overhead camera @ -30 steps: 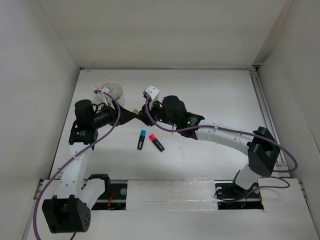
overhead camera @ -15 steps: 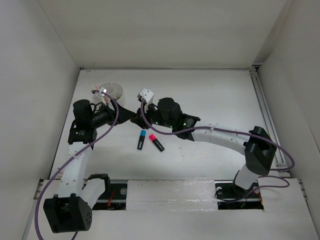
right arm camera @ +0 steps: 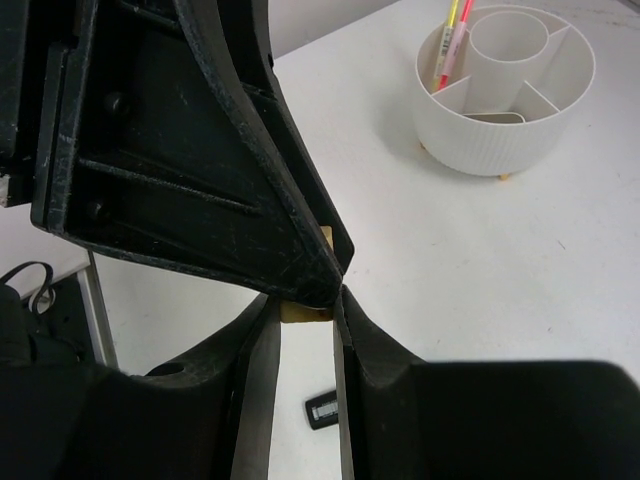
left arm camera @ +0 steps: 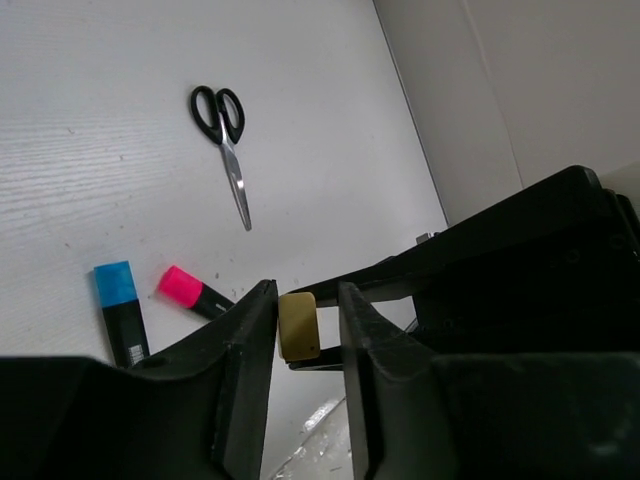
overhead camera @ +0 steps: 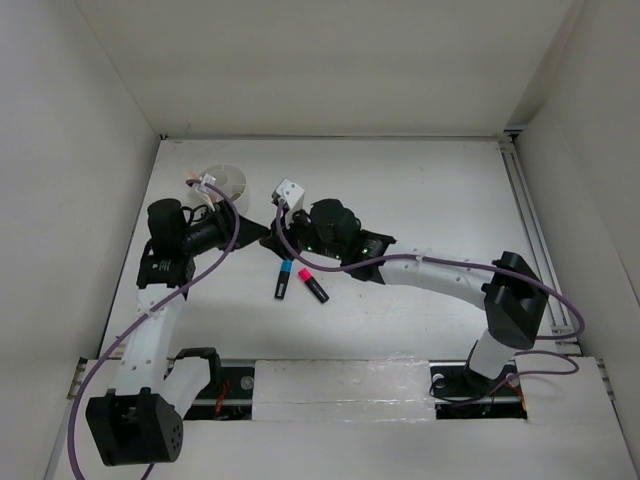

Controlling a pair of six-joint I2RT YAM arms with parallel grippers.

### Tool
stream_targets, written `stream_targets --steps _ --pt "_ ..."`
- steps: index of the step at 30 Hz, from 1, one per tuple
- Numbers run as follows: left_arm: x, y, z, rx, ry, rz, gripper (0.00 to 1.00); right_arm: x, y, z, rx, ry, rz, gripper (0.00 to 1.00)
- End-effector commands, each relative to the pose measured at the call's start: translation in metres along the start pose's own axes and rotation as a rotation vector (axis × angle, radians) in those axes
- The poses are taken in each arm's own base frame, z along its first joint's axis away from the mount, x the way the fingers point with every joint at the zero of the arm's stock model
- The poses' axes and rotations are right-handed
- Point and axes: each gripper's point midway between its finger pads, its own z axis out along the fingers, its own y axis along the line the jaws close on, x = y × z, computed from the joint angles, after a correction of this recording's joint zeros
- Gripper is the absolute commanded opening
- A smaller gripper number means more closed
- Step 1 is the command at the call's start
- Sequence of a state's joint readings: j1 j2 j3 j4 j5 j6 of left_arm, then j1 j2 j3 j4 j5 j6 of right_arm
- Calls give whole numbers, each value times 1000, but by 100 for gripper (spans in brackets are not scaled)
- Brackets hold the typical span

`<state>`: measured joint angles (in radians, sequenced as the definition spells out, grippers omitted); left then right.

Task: Sort the stationery into containers
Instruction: Place the stationery in the storage box.

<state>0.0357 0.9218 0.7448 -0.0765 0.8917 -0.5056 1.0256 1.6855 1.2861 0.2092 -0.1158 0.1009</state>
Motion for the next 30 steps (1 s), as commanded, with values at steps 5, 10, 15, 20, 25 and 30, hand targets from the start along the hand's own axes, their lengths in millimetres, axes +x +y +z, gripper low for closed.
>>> stream_targets --steps 5,10,15,20,25,30 --pt "-7 1 3 2 -22 39 4 -60 29 0 -36 -184 6 0" --pt "-6 5 4 -12 -16 25 0 -56 17 3 31 -187 32 0" --pt "-14 7 2 -56 -61 39 0 -60 18 1 29 -196 42 29" --pt "-31 17 -3 -160 -130 39 0 -59 15 -6 48 -201 44 79" --pt "-75 36 -19 -376 -270 17 0 -55 2 -30 127 -204 51 96" --pt "-140 51 -39 -612 -438 -5 0 -48 -22 -55 281 -180 98 97"
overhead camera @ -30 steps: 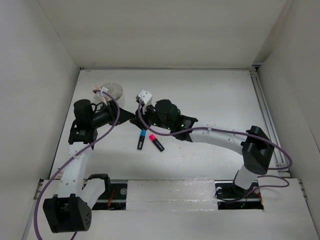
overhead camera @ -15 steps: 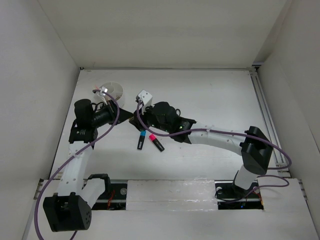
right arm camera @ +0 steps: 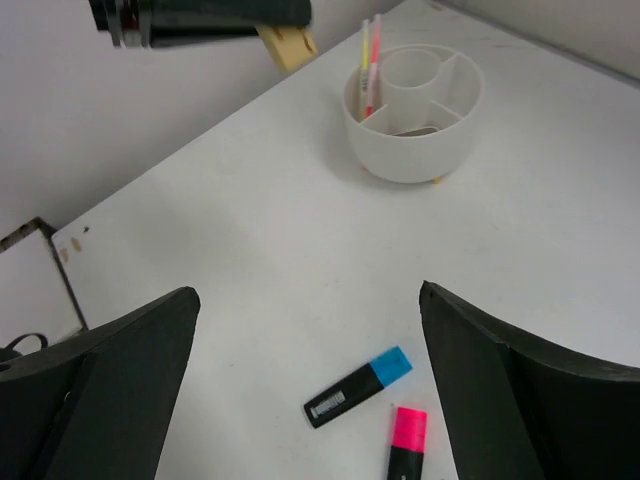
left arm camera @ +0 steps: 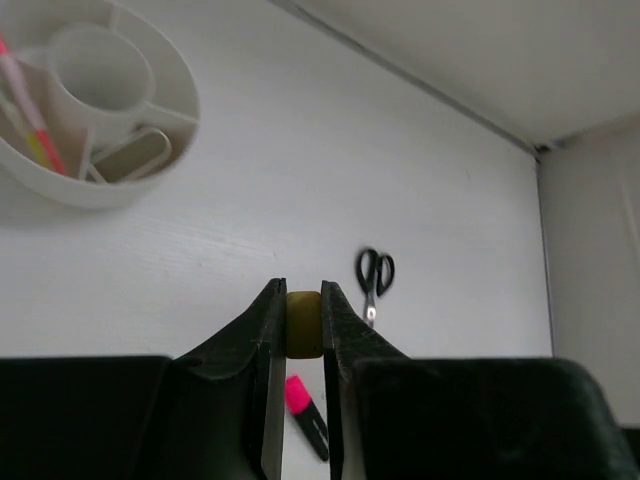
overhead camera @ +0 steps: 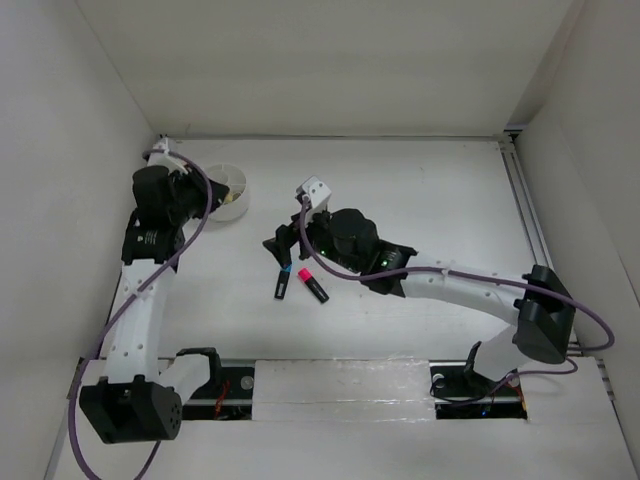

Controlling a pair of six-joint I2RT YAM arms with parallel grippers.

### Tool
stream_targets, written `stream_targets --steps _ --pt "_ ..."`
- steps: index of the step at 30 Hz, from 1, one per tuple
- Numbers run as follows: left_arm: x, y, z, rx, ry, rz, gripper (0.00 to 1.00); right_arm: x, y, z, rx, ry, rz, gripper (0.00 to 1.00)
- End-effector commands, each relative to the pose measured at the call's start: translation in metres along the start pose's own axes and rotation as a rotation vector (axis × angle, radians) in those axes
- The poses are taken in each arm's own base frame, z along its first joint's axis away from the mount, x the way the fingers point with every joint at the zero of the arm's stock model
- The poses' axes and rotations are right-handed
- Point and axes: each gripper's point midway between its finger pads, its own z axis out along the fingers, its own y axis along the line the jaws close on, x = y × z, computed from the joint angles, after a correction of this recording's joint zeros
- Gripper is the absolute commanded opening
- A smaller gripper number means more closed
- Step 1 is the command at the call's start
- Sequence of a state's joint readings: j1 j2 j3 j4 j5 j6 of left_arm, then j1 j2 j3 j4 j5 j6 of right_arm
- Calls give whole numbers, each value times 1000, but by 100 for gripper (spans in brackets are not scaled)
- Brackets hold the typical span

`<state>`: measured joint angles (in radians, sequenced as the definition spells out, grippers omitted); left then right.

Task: Sort the stationery into containers
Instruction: Place the stationery in the storage box.

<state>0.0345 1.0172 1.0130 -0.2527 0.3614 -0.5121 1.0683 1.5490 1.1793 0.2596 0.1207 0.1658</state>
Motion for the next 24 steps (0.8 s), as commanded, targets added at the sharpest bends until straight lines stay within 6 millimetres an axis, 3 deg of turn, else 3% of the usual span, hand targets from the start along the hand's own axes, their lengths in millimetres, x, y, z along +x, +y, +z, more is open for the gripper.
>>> stream_targets --steps 1,5,6,9,10,16,17,20,24 --pt "-53 20 2 -205 -153 -23 0 -28 -17 -20 120 -69 40 97" --pt "-87 31 19 -315 -199 -36 0 -28 -30 -43 188 -49 71 97" --pt "-97 34 28 -346 -205 -38 0 -19 -34 -48 210 -22 81 99" --pt "-111 34 43 -368 -200 -49 0 -21 -47 -66 285 -25 117 100" --pt "-120 39 54 -397 -203 -49 0 -12 -52 -72 314 7 117 100" --pt "-126 63 105 -482 -119 -27 0 -5 -87 -106 542 24 184 100" --pt "-127 67 119 -488 -108 -28 0 7 -92 -111 569 56 180 100" --pt "-126 78 134 -521 -73 -8 0 23 -104 -120 639 96 199 100" --pt "-123 86 141 -531 -49 -7 0 24 -127 -134 730 96 238 100"
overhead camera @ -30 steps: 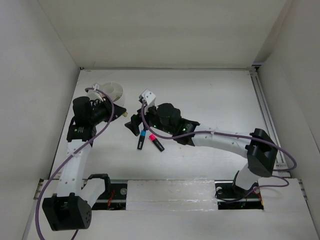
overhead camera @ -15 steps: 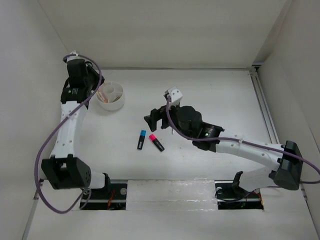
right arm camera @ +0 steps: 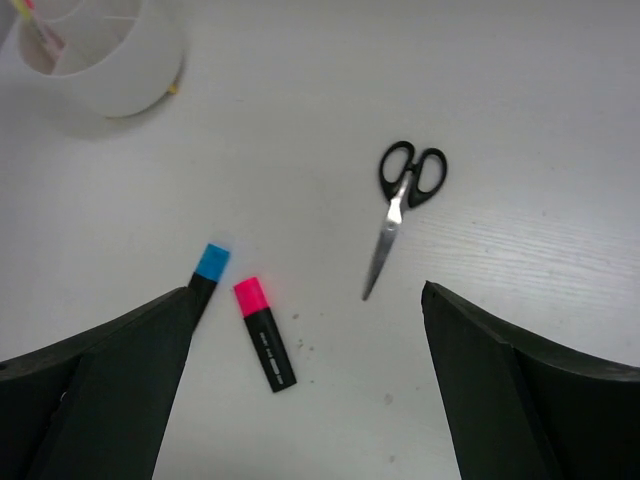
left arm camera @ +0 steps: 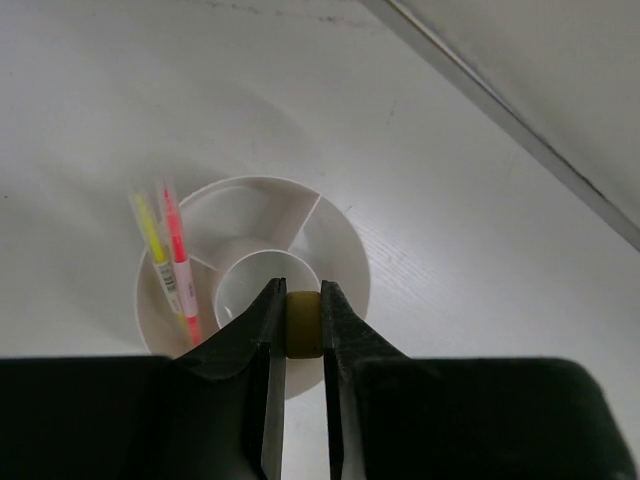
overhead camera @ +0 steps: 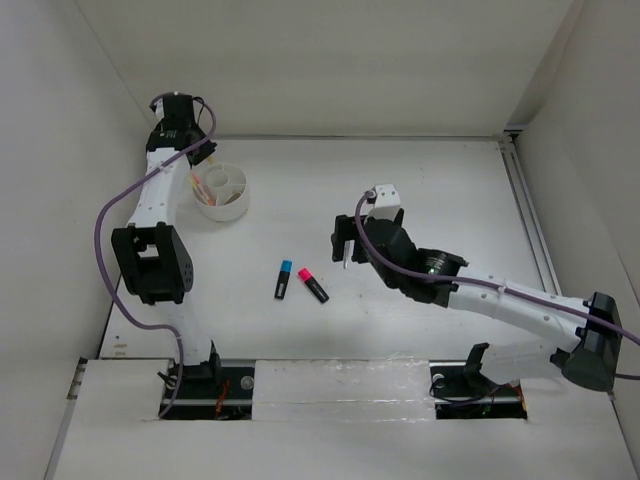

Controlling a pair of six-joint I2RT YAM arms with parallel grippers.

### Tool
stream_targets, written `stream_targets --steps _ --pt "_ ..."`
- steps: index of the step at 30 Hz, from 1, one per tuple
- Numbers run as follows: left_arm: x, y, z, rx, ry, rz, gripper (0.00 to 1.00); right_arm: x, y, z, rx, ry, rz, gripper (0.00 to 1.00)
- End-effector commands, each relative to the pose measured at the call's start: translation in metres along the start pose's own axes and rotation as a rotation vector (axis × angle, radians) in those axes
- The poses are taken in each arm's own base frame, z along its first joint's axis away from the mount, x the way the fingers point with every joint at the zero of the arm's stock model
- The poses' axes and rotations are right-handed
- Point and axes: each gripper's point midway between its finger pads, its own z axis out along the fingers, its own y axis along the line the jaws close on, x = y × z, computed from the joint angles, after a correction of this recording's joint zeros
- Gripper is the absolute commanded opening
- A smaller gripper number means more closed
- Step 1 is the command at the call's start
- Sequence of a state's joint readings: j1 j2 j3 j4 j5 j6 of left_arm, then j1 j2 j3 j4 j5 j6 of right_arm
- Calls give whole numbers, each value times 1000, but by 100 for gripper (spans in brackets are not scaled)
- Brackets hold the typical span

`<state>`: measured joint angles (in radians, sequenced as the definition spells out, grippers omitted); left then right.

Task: Sort the stationery into containers
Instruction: Place the stationery in the storage box.

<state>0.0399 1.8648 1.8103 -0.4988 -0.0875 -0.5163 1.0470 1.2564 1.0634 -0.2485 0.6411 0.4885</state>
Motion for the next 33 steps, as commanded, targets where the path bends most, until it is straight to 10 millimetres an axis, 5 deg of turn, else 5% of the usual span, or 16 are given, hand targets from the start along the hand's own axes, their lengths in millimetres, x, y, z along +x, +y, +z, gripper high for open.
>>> stream_targets --steps 1,15,33 --pt "-26 -3 -20 9 -56 22 0 0 -38 -1 129 10 49 100" --pt "-8 0 -18 26 -8 38 0 -23 -61 -7 115 -26 124 100" --pt "3 9 -15 1 15 41 0 -18 -62 -3 81 -9 131 100"
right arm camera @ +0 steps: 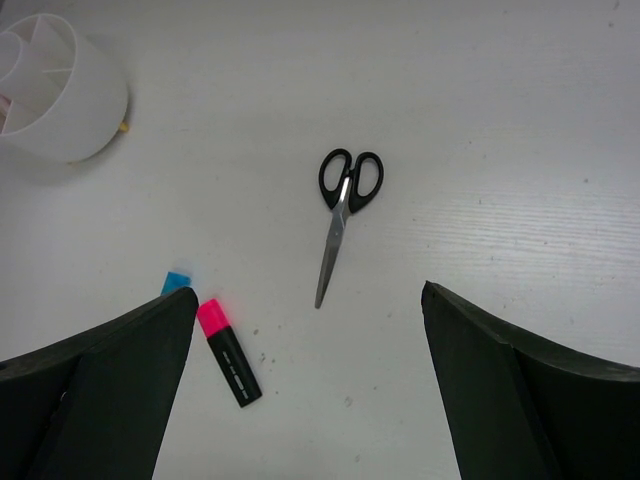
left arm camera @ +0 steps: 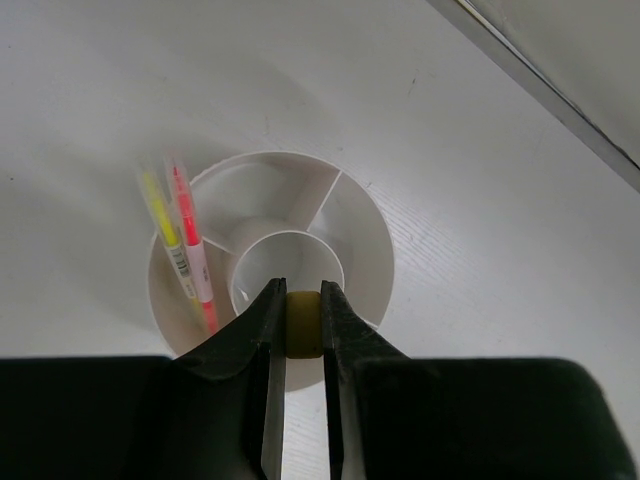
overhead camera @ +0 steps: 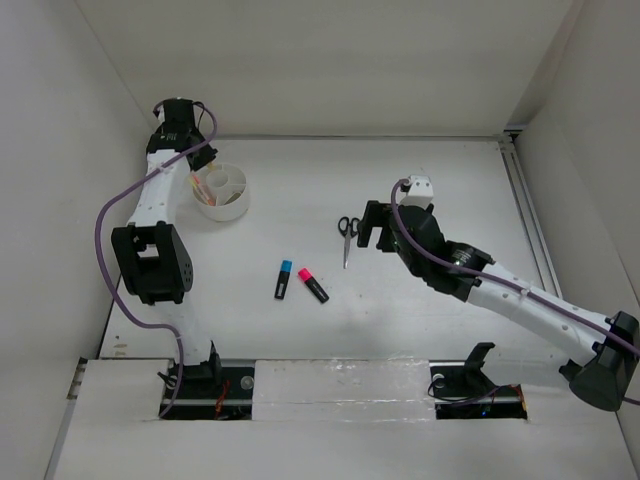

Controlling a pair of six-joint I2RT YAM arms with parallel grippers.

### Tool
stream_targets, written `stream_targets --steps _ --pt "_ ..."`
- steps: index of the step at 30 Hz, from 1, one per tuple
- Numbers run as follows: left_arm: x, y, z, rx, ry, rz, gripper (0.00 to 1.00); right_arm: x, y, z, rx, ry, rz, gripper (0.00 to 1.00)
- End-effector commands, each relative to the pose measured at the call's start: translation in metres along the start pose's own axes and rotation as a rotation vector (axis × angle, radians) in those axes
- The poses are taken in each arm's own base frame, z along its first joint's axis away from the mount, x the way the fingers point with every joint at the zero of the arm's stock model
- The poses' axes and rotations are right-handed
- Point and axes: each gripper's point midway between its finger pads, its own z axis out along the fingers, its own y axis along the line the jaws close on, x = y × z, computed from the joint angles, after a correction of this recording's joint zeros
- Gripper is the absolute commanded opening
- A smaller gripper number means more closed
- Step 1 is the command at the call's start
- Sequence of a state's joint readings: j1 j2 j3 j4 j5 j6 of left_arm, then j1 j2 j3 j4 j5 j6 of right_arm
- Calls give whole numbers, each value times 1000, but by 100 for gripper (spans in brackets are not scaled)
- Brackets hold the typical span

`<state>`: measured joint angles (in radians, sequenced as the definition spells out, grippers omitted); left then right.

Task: Sort the stationery into containers
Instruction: Place the stationery in the storage box.

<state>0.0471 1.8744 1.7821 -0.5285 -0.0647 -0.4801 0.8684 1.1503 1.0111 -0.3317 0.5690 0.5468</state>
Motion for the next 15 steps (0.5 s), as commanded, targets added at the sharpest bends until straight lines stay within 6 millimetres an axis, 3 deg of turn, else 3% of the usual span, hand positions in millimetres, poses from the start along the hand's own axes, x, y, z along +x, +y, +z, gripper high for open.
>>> stream_targets --steps 1,15 --pt "-16 -5 -26 34 -55 1 0 -7 3 -3 -31 -20 26 100" --pt "-23 -16 -44 105 -79 8 0 -2 11 0 -64 0 7 100"
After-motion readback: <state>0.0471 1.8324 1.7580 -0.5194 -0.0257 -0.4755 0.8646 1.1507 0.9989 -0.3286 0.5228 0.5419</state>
